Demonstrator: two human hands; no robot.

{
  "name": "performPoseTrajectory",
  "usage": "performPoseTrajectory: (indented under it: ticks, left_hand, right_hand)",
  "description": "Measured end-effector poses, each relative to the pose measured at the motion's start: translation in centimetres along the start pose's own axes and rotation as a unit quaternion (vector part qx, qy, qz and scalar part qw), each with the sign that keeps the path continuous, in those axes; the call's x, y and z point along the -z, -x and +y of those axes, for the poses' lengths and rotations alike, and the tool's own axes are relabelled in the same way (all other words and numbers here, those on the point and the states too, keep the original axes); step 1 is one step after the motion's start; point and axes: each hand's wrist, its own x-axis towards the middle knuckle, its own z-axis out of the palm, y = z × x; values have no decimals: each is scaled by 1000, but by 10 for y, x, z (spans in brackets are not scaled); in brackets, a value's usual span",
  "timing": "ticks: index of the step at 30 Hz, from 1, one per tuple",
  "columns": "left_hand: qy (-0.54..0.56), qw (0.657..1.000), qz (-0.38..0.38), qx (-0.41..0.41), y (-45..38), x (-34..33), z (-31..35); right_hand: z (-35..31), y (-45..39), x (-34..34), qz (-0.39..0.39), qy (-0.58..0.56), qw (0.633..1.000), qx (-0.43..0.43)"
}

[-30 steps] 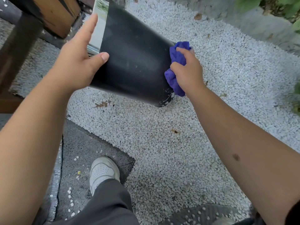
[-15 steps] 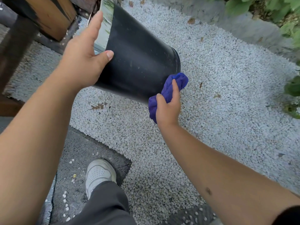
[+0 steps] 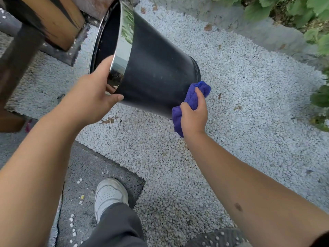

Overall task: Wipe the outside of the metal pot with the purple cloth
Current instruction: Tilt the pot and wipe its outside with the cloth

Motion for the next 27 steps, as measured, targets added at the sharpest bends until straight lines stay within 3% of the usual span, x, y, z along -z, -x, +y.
performPoseTrajectory:
  ticks: [6,10,12,14,18,22,27]
  left_hand:
    - [54,994,52,-82,-25,26,36]
    - [100,982,57,-148,-38,39,51]
    - [127,980,22,-150,-39,35,48]
    - [133,982,34,-131,-39,27,45]
    - [63,982,146,-106,-49,24,45]
    - [3,984,149,-93,-74,30,46]
    - [19,984,164,-67,-89,31,44]
  right_hand:
    - [-53,-26,10,22,15,1000,-12]
    - [-94,-62,26,-86,-49,995,-26]
    - [-103,-74,34,-147,-62,987,-31]
    - [-105,-77,36,-176,-62,982,-27]
    - [-101,-77,32,-161,-125,979,-13]
    - [-103,-77,30,-113,1,992,47]
    - [-82,-59,19,-37,-2,995,94]
